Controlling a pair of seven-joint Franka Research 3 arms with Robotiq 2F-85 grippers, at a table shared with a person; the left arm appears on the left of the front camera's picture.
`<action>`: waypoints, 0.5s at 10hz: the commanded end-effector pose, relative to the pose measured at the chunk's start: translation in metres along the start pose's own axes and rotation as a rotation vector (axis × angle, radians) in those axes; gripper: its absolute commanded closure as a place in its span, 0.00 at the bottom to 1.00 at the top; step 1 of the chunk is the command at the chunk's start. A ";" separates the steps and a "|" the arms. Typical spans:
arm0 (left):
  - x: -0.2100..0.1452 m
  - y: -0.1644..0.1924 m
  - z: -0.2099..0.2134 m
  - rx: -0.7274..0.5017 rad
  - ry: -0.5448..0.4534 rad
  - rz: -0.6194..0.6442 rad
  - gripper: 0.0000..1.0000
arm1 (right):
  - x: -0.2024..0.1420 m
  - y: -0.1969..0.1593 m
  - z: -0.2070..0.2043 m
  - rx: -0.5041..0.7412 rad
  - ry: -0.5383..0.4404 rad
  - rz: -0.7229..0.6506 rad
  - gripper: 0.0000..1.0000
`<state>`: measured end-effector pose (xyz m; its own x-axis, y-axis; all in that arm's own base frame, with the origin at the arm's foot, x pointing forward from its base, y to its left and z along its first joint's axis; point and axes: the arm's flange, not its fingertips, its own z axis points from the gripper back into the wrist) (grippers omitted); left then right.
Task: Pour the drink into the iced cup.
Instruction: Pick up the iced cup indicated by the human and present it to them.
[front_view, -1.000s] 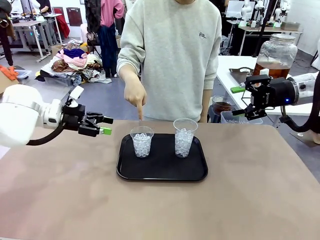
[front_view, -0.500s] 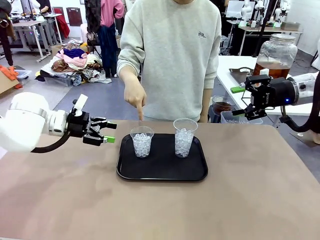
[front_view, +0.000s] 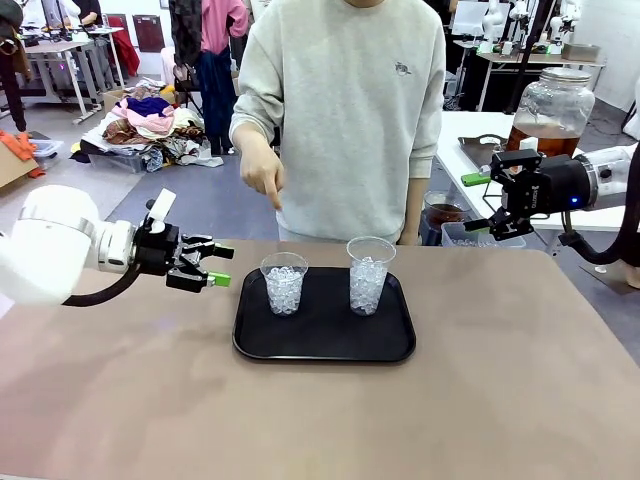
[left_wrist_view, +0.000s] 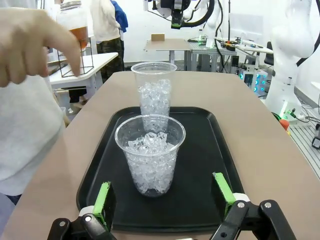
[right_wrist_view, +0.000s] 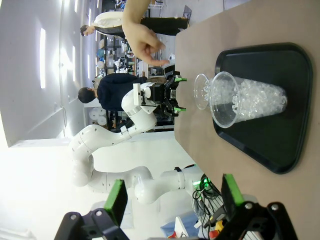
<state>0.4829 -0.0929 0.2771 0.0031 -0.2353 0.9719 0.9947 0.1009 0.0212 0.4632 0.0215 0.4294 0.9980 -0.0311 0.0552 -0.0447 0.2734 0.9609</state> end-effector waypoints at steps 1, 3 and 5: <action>-0.001 0.001 -0.007 -0.006 0.007 0.005 0.00 | 0.000 0.001 0.000 0.003 0.000 0.001 0.00; -0.006 0.006 -0.017 -0.006 0.018 0.015 0.00 | 0.000 0.001 0.000 0.003 0.000 0.001 0.00; -0.009 0.012 -0.024 -0.007 0.029 0.009 0.00 | 0.000 0.001 0.000 0.003 0.000 0.001 0.00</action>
<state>0.4895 -0.1090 0.2636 0.0109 -0.2636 0.9646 0.9966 0.0821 0.0112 0.4632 0.0215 0.4294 0.9980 -0.0312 0.0552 -0.0446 0.2734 0.9609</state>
